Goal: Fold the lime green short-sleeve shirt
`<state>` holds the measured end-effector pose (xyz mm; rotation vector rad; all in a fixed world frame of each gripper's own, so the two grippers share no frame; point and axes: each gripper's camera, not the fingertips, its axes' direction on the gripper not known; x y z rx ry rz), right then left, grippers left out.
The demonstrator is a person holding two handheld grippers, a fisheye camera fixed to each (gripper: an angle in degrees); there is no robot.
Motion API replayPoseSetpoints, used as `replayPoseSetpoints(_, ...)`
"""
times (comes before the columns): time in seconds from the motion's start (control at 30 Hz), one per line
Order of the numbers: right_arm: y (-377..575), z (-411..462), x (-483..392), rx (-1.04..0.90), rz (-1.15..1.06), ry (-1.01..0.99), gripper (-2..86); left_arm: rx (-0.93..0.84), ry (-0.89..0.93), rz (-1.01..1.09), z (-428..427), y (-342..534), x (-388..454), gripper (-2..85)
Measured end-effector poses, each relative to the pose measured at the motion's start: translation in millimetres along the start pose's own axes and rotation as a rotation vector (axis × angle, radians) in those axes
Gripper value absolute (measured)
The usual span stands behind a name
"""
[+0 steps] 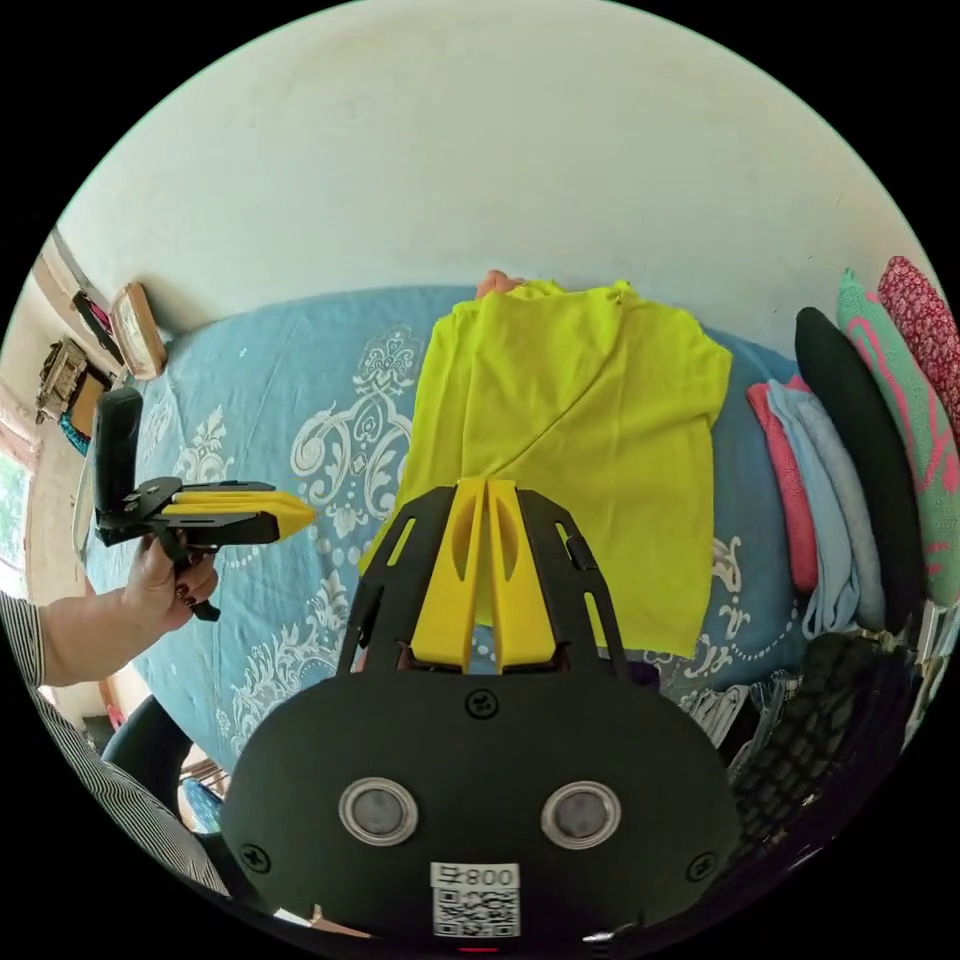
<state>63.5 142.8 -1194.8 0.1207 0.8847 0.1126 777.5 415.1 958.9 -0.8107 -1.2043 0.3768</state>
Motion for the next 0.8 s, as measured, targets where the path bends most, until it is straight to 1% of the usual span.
replayPoseSetpoints(0.03, 4, 9, -4, -0.072, 0.029, -0.010, 0.1, -0.007, 0.004, -0.008, -3, 10, 0, 0.1)
replayPoseSetpoints(0.1, 14, -11, -13, -0.039, 0.067, 0.019, 0.0, 0.008, -0.007, -0.001, -24, 53, 5, 0.1)
replayPoseSetpoints(0.17, 33, -70, -26, 0.112, 0.104, 0.026, 0.1, 0.026, -0.019, 0.020, -43, 84, 9, 0.1)
replayPoseSetpoints(0.3, 86, -164, -51, 0.324, 0.118, -0.001, 0.1, 0.067, -0.032, 0.109, -86, 160, 22, 0.2)
replayPoseSetpoints(0.33, 111, -195, -66, 0.396, 0.100, -0.015, 0.1, 0.072, -0.037, 0.129, -92, 172, 25, 0.2)
replayPoseSetpoints(0.43, 186, -269, -120, 0.566, 0.044, 0.040, 0.1, 0.088, -0.122, 0.251, -122, 232, 53, 0.2)
replayPoseSetpoints(0.5, 236, -310, -153, 0.645, 0.012, 0.077, 0.1, 0.117, -0.250, 0.376, -149, 283, 89, 0.2)
replayPoseSetpoints(0.53, 270, -338, -173, 0.699, 0.000, 0.098, 0.1, 0.129, -0.286, 0.406, -157, 297, 100, 0.2)
replayPoseSetpoints(0.57, 304, -365, -190, 0.748, -0.007, 0.114, 0.1, 0.164, -0.360, 0.457, -172, 325, 122, 0.3)
replayPoseSetpoints(0.6, 320, -379, -197, 0.766, -0.006, 0.120, 0.1, 0.206, -0.428, 0.493, -189, 354, 145, 0.3)
replayPoseSetpoints(0.67, 382, -436, -218, 0.818, 0.020, 0.112, 0.2, 0.266, -0.508, 0.542, -213, 396, 181, 0.5)
replayPoseSetpoints(0.73, 425, -481, -230, 0.836, 0.016, 0.095, 0.2, 0.318, -0.527, 0.566, -236, 433, 213, 0.7)
replayPoseSetpoints(0.8, 466, -525, -238, 0.868, 0.022, 0.092, 0.3, 0.354, -0.441, 0.584, -256, 476, 244, 1.3)
